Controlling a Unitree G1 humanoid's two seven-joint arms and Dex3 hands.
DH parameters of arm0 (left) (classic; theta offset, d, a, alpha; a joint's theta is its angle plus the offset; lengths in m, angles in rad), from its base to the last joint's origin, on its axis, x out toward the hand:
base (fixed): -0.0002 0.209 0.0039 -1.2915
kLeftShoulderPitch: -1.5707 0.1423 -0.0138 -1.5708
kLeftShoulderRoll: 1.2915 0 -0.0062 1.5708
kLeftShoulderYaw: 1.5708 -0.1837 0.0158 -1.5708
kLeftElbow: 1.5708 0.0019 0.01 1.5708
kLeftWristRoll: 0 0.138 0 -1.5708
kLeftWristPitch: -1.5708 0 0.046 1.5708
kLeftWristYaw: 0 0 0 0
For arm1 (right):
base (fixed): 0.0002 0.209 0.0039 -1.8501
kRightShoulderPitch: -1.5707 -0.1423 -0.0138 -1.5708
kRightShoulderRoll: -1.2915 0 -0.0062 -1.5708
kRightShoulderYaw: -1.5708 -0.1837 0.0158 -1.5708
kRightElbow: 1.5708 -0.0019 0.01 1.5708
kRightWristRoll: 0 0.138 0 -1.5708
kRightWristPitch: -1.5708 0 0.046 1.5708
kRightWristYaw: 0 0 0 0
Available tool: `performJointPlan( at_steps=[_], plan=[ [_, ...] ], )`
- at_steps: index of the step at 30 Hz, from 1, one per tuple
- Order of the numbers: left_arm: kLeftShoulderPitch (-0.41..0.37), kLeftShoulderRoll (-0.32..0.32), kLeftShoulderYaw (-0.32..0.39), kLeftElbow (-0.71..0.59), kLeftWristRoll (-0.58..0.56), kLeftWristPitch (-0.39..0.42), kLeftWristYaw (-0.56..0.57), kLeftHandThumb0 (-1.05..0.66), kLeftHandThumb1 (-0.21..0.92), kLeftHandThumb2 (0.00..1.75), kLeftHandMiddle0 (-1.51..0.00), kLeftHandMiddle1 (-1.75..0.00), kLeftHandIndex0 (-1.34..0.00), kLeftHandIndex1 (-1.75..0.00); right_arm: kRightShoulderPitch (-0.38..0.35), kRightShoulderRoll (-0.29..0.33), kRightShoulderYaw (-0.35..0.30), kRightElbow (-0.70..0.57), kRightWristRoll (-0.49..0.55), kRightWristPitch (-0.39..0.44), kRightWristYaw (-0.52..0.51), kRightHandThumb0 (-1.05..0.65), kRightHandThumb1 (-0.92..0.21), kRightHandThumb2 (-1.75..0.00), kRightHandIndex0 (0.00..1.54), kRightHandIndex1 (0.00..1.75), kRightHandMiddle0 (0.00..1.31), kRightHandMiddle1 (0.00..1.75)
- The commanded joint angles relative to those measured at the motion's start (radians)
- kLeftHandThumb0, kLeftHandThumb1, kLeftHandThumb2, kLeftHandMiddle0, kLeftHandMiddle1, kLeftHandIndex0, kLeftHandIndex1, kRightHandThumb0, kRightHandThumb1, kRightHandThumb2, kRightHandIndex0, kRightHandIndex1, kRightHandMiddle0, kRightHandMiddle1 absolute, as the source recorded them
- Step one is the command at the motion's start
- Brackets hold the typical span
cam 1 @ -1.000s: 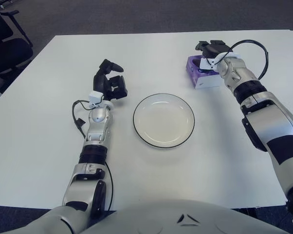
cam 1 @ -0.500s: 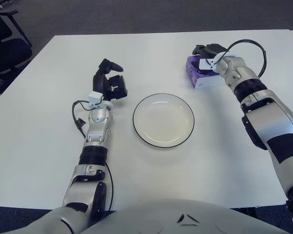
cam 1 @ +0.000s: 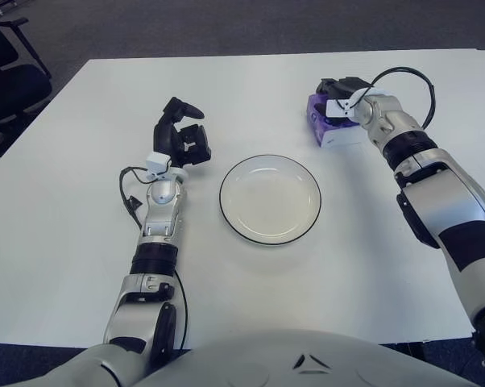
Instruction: Put the tissue paper into the plate.
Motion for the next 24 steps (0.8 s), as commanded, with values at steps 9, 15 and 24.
performJointPlan(
  at_steps=[9, 15, 24],
  plan=[
    [0.213, -0.079, -0.018, 0.095, 0.006, -0.028, 0.018, -0.47, 0.34, 1.30, -1.33, -1.75, -0.60, -1.75, 0.066, 0.038, 0.067, 0.029, -0.020, 0.039, 0.108, -1.02, -0.92, -1.18, 0.04, 0.14, 0.00, 0.74],
    [0.217, -0.081, -0.018, 0.088, 0.009, -0.031, 0.024, -0.47, 0.34, 1.29, -1.33, -1.75, -0.59, -1.75, 0.073, 0.038, 0.092, 0.023, -0.033, 0.069, 0.097, -1.01, -0.92, -1.16, 0.08, 0.18, 0.00, 0.85],
    [0.214, -0.081, -0.014, 0.093, 0.008, -0.039, 0.028, -0.46, 0.39, 1.23, -1.32, -1.75, -0.55, -1.75, 0.124, 0.046, 0.106, -0.007, -0.053, 0.167, -0.144, -0.65, -0.82, -0.81, 0.01, 1.22, 0.13, 1.50]
  ],
)
